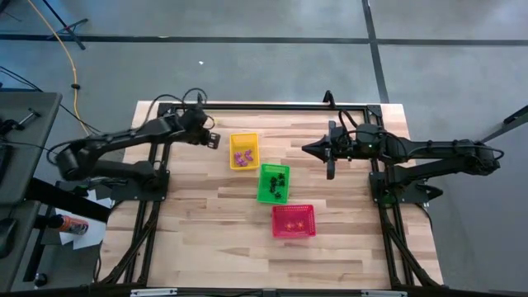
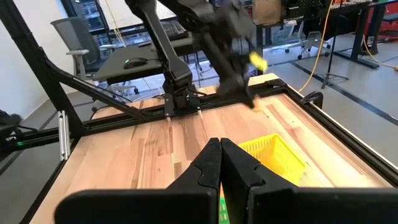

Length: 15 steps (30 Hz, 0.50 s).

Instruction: Sort Halloween decoration

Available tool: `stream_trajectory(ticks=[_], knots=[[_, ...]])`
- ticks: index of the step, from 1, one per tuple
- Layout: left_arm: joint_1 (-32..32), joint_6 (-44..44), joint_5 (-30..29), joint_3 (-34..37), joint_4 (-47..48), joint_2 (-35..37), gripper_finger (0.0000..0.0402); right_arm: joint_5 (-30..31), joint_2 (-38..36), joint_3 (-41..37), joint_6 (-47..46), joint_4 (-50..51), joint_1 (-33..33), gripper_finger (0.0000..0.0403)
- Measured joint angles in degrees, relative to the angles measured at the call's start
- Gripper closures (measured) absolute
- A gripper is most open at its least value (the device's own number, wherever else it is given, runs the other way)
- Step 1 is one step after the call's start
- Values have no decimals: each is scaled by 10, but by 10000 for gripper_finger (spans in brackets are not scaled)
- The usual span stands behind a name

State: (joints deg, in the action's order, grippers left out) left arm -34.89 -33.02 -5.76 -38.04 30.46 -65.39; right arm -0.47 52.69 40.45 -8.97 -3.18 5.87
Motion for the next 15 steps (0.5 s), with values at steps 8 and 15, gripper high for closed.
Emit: stream_trajectory(ticks=[8, 15], knots=[[92, 114, 154, -1, -225, 130, 401, 0, 22, 0, -7, -19, 0, 403], [205, 179, 188, -2, -407, 148, 401, -58, 64, 0, -15, -144, -10, 403]])
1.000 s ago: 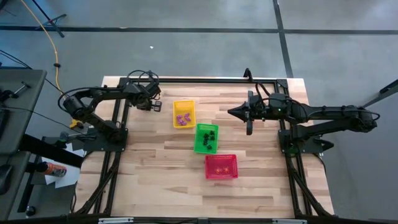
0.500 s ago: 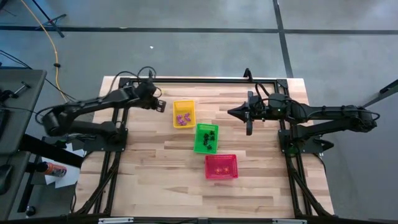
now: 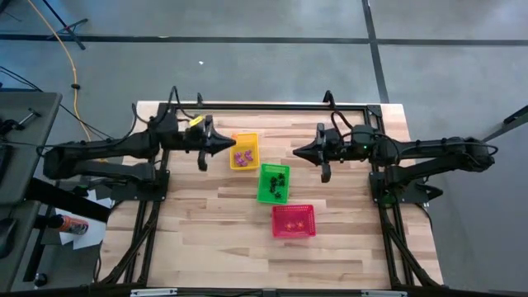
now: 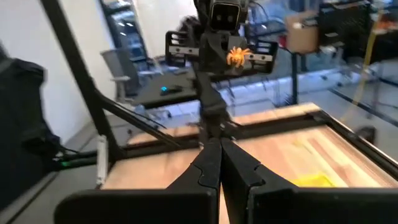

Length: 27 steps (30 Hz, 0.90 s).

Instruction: Sort Halloween decoration

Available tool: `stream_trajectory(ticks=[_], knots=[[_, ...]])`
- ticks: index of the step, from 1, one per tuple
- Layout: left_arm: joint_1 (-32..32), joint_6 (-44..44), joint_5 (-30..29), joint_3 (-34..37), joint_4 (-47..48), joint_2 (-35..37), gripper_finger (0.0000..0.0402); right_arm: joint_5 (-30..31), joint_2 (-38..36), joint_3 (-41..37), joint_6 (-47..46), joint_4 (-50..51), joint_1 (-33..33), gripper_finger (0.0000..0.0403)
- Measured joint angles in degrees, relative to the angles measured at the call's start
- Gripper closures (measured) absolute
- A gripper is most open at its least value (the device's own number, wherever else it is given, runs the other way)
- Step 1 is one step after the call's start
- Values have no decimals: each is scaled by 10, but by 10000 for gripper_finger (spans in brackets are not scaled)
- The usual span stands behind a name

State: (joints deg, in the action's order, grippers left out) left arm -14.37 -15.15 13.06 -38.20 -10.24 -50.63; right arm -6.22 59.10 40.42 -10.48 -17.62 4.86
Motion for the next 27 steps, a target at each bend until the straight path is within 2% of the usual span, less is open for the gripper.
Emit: stream_trajectory(ticks=[4, 10, 14, 27], knots=[[56, 17, 0, 0, -53, -10, 401, -14, 13, 0, 0, -42, -9, 403], [110, 76, -2, 0, -64, -20, 401, -14, 13, 0, -1, -45, -20, 403], [121, 107, -18, 0, -64, -22, 401, -14, 13, 0, 0, -45, -24, 403], [122, 109, -19, 0, -62, -23, 401, -9, 13, 0, -33, -48, -24, 403]])
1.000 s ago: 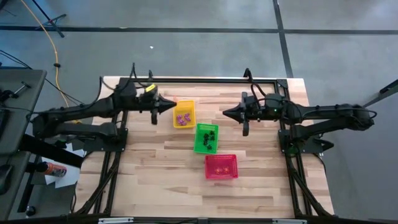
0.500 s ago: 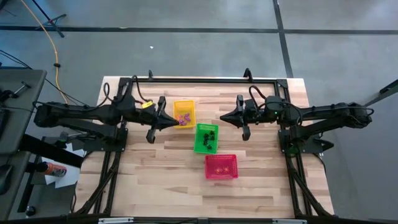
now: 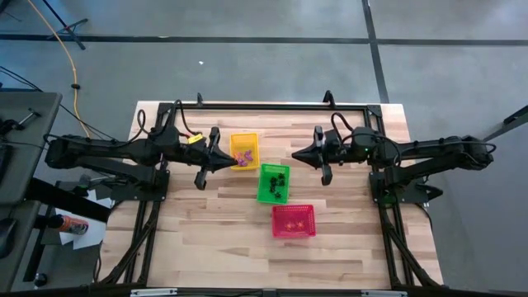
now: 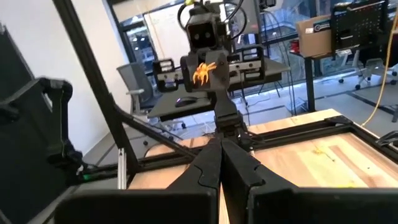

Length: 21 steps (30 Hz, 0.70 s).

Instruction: Sort Halloween decoration

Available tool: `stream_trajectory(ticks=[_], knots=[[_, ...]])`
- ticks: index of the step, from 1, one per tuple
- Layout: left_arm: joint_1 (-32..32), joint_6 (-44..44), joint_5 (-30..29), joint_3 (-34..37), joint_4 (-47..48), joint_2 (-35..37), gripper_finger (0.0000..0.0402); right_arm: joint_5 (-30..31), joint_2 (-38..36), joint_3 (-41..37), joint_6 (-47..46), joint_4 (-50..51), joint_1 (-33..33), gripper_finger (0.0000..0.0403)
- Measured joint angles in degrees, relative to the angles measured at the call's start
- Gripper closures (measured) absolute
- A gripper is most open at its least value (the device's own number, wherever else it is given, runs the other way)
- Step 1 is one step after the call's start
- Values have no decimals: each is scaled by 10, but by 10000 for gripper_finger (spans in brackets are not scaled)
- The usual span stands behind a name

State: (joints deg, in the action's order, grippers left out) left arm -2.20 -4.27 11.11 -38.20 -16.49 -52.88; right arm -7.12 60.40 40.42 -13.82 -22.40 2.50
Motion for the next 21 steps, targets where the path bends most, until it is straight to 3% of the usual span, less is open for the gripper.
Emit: stream_trajectory(ticks=[21], knots=[[-8, -15, 1, 0, 3, 0, 401, 28, 0, 0, -12, -29, 1, 402]])
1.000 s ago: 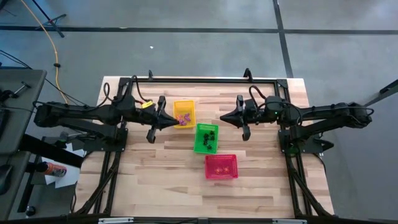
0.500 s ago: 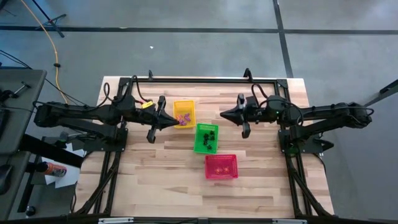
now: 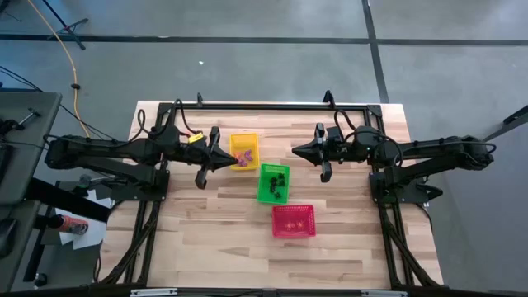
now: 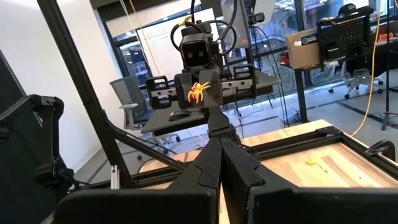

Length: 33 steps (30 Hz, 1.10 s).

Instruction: Sort Halloween decoration

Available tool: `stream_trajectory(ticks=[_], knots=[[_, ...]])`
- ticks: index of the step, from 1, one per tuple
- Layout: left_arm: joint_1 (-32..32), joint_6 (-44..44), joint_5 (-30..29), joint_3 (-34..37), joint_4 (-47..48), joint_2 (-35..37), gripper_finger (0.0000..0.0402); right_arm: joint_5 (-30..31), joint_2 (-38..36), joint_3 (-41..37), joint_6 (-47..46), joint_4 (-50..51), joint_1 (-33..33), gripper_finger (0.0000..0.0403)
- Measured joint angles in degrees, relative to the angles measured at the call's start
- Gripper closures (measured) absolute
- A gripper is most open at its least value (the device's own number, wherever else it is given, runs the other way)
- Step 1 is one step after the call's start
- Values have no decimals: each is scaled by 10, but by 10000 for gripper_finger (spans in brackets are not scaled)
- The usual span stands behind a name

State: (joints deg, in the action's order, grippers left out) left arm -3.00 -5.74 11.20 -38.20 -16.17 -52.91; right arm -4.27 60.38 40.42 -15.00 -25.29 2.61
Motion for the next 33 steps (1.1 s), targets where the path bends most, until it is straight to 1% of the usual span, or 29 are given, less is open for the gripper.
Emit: stream_trajectory(ticks=[15, 23, 27, 30, 33], knots=[[-2, -1, 3, -1, 0, -35, 401, 0, 0, 0, 0, 0, 0, 402], [-2, -2, 3, -2, -1, -42, 401, 1, 0, 0, 0, 1, 0, 402], [2, 10, 3, -41, 52, -90, 401, 18, 0, 0, 0, 1, 0, 402], [12, 55, 10, -93, 91, -155, 401, 24, 0, 0, 0, 1, 0, 402], [22, 118, 40, -142, 123, -232, 401, 26, 0, 0, 11, 0, 0, 402]])
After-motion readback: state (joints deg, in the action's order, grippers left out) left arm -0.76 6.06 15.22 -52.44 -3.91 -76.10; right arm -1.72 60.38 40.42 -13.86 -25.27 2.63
